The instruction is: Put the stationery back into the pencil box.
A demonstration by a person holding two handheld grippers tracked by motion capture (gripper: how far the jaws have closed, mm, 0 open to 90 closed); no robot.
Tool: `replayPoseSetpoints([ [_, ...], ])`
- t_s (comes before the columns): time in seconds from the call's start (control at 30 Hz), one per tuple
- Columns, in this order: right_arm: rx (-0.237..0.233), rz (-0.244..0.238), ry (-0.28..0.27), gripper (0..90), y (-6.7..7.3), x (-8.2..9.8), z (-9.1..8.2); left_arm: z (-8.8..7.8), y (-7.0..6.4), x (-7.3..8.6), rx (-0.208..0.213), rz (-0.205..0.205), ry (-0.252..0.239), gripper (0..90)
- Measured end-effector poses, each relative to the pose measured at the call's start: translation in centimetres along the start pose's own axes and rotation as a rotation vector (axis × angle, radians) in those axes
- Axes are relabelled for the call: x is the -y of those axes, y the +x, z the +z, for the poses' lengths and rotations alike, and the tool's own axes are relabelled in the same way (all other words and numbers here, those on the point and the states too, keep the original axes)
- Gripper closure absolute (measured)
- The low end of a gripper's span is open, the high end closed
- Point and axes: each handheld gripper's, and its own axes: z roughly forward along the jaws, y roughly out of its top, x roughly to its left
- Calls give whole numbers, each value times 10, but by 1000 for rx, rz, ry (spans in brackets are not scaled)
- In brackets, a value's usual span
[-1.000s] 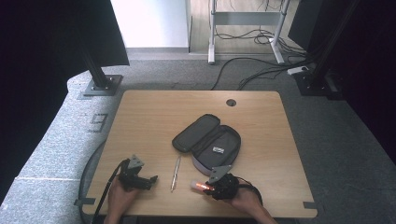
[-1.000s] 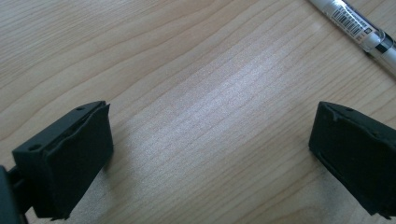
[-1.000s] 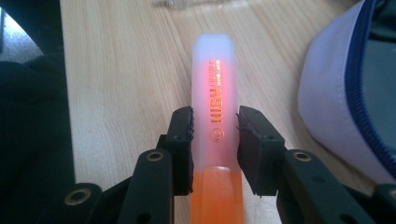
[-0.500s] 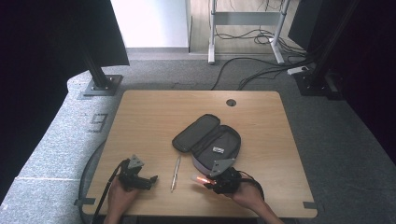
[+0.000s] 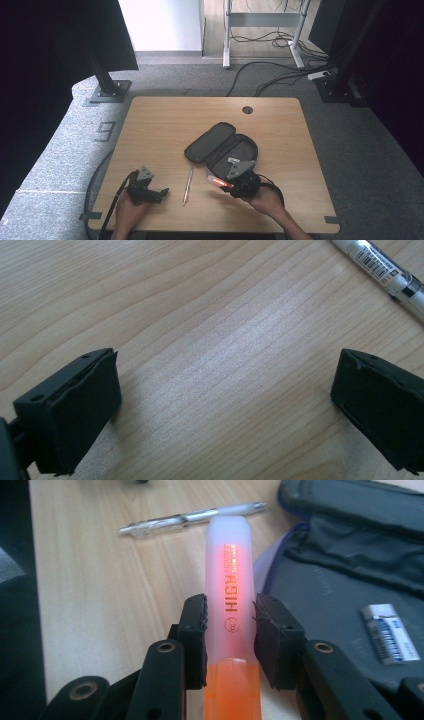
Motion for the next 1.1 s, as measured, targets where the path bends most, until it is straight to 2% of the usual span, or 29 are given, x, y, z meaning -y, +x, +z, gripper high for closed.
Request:
replayPoseSetpoints([
  [1.1, 146, 76, -5, 655, -64, -10, 6, 0, 0, 0, 0, 0, 0, 0],
])
